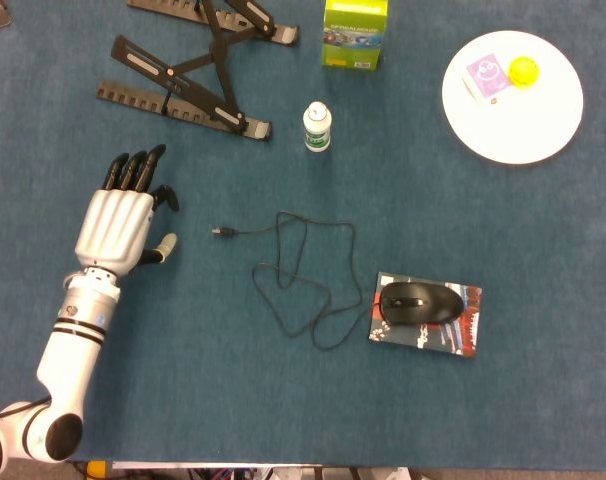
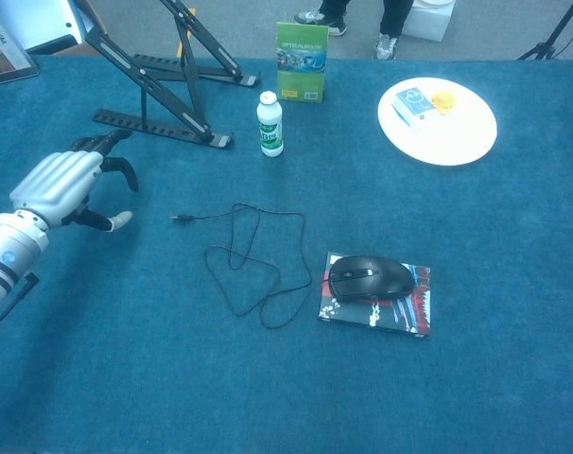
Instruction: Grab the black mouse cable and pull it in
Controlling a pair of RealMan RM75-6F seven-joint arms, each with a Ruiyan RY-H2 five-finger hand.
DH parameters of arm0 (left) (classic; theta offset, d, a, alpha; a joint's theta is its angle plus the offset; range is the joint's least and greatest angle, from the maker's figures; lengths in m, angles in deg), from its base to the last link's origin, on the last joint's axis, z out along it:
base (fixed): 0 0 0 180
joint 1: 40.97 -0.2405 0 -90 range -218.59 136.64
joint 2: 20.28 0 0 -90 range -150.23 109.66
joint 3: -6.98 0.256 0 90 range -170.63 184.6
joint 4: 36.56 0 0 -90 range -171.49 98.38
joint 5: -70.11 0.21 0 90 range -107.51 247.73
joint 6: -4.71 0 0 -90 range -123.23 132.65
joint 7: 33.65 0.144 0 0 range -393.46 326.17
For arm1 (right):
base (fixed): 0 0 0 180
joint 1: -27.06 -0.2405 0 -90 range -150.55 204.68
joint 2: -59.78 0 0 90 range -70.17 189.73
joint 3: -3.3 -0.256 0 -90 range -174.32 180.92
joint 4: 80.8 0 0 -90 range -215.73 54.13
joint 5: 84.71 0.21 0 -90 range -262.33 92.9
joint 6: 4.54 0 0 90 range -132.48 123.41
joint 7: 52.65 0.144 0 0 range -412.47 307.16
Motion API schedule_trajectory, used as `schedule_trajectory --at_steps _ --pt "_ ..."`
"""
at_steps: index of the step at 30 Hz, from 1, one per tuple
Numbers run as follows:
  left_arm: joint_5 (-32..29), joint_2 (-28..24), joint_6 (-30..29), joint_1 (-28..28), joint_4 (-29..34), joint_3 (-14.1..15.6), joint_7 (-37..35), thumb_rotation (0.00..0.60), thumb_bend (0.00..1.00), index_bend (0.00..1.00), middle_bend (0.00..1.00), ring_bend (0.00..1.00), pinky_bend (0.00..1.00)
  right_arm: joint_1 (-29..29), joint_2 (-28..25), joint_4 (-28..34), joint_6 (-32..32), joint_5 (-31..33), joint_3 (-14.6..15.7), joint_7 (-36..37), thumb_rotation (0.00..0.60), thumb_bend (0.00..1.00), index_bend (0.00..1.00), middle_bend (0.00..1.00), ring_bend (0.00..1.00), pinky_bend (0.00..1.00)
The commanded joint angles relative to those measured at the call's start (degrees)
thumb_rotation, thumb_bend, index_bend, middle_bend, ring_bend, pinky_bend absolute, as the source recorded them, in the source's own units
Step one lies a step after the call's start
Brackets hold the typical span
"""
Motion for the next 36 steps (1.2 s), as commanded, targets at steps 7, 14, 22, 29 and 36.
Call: schedule_trajectory --at_steps 7,14,22,29,36 --pt "-6.36 1.46 1.42 0.68 3.13 -1.70 2.28 0.600 0.27 0.43 0.00 0.00 0.00 0.33 0.05 -0.47 0.49 -0.24 0.14 0.83 0.600 0.11 0.36 0.19 0.11 0.21" --pt "-10.30 2.04 1.21 0.63 6.48 -2.13 4.21 0.600 0.27 0.43 0.00 0.00 0.00 0.46 0.13 -0.69 0.77 -0.35 0.17 1.10 0.600 0.11 0.36 0.19 0.11 0.21" --pt "-11.98 3.16 0.88 1.92 8.94 -2.01 7.37 0.600 0.27 0.43 0.00 0.00 0.00 0.58 -0.29 -0.50 0.94 0.02 -0.11 1.31 0.600 0.11 0.36 0.19 0.11 0.21" --pt "-12.84 5.38 -0.02 3.09 8.93 -2.01 9.86 0.600 0.27 0.43 0.00 0.00 0.00 1.41 -1.80 1.10 2.37 -0.21 -0.30 1.43 0.600 0.11 0.36 0.19 0.11 0.21" --pt "-13.07 7.11 0.46 4.39 7.48 -1.89 10.70 0.600 0.27 0.43 0.00 0.00 0.00 2.67 -1.48 -0.25 3.17 -0.35 0.34 3.41 0.600 0.11 0.36 0.19 0.11 0.21"
